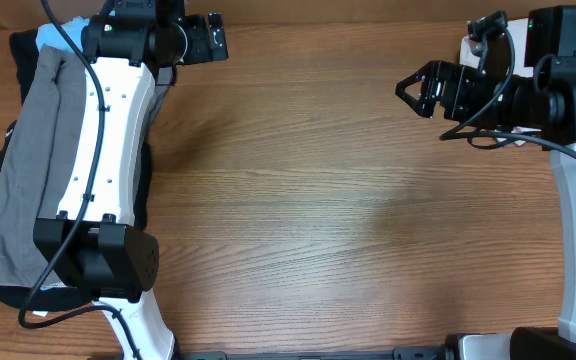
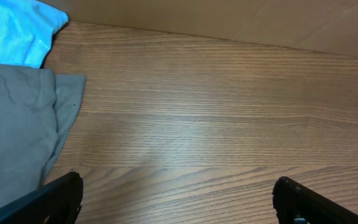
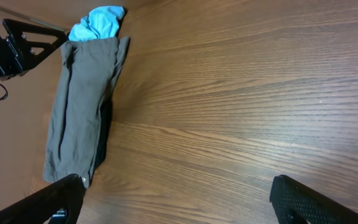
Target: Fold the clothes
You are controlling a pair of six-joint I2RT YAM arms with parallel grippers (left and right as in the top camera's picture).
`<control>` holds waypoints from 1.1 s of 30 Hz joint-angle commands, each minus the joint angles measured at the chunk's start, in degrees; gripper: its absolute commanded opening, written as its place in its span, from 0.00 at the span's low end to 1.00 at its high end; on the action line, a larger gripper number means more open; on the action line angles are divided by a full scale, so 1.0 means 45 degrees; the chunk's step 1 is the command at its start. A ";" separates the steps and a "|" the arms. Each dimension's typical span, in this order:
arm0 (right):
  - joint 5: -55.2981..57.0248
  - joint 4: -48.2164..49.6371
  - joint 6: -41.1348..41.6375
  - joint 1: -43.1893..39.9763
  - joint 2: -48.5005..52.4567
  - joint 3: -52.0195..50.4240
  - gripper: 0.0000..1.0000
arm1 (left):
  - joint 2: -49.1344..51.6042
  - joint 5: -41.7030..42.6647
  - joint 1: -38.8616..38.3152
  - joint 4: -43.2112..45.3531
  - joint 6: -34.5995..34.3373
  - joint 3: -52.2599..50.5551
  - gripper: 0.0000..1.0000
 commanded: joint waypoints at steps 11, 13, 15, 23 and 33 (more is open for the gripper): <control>0.3900 0.3249 -0.0641 0.0053 -0.0238 -0.0641 1.00 | 0.0160 -0.0126 -0.0087 0.0029 -0.0180 -0.0034 1.00; 0.3881 0.4177 -0.1098 0.0063 -0.0826 -0.1360 1.00 | 0.0160 -0.0126 -0.0087 0.0029 -0.0180 -0.0034 1.00; 0.3866 0.5144 -0.1127 0.0063 -0.1914 -0.2725 1.00 | 0.0160 -0.0126 -0.0087 0.0029 -0.0180 -0.0034 1.00; 0.4153 0.9034 -0.1127 -0.0034 -0.6810 -0.9622 1.00 | 0.0160 -0.0126 -0.0087 0.0029 -0.0180 -0.0034 1.00; 0.3895 1.2711 -0.0695 -0.1035 -1.4110 -1.8132 1.00 | 0.0160 -0.0126 -0.0087 0.0029 -0.0180 -0.0034 1.00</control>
